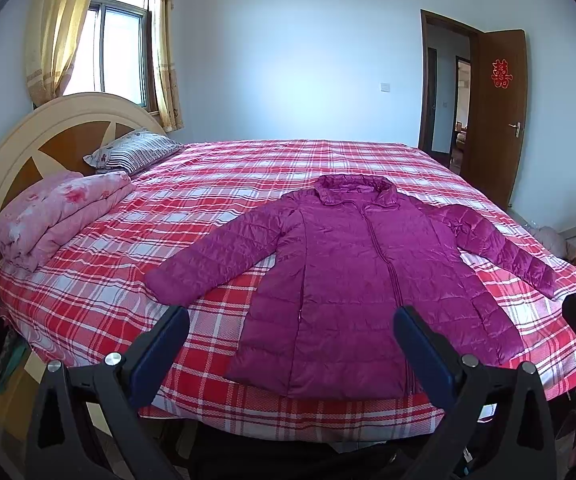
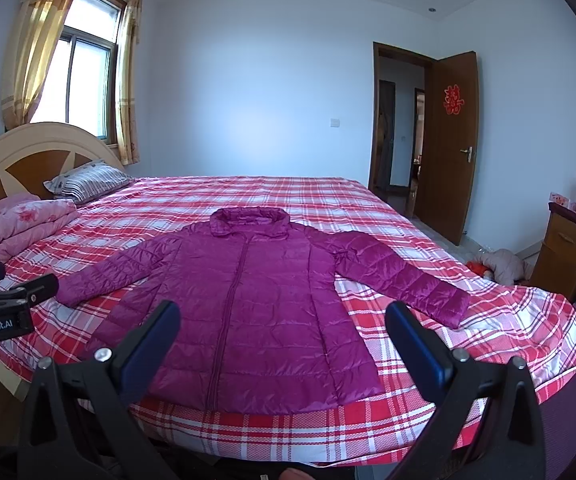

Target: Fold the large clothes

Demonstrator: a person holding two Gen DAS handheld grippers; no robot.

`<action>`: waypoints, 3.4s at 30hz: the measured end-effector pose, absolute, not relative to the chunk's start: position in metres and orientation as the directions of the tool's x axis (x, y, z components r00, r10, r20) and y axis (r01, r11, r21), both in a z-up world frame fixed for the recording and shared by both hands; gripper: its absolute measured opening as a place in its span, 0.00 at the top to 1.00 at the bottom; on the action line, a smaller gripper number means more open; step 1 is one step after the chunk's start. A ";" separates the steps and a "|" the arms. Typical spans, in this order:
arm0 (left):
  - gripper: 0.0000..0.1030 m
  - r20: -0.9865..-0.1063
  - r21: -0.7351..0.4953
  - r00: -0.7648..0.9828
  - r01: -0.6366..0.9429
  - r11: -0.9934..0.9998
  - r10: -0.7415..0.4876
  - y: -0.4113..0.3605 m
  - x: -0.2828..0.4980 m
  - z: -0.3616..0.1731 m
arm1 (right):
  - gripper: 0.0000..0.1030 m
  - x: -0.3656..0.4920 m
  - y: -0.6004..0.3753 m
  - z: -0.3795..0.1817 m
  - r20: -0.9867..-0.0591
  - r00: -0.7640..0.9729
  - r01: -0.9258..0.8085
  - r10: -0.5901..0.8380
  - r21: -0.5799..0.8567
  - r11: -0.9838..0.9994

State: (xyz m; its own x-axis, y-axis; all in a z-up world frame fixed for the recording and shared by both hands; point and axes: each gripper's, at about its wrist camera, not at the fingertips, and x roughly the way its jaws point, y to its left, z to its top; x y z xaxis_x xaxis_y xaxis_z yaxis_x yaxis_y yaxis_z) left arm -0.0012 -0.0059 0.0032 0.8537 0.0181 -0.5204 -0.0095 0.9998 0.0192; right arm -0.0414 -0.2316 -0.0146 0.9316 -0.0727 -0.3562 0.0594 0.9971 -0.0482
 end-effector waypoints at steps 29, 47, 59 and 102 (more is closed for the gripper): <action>0.01 -0.529 0.019 0.848 -0.006 1.000 0.015 -0.007 0.000 0.003 | 0.00 -0.042 -0.226 -0.013 -0.358 0.931 0.053 -0.065 -0.043 0.998; 0.01 -0.535 0.020 0.845 -0.001 1.000 0.012 -0.008 0.001 -0.001 | 0.00 -0.041 -0.222 -0.018 -0.367 0.928 0.044 -0.056 -0.040 0.998; 0.01 -0.542 0.022 0.840 0.011 1.000 0.003 -0.010 0.003 -0.004 | 0.00 -0.040 -0.222 -0.020 -0.373 0.927 0.037 -0.047 -0.035 0.999; 0.01 -0.653 0.127 0.755 0.027 0.992 0.063 -0.023 0.221 -0.119 | 0.78 0.175 -0.546 -0.126 -0.751 0.591 0.462 -0.293 0.017 0.887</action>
State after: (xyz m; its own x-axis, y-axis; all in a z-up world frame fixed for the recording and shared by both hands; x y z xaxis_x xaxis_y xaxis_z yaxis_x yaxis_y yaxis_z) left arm 0.2213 -0.0234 -0.1187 0.7548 0.0630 -0.6529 0.0272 0.9915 0.1271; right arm 0.1746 -0.5464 -0.1261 0.5911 -0.2932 -0.7514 0.4620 0.8867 0.0174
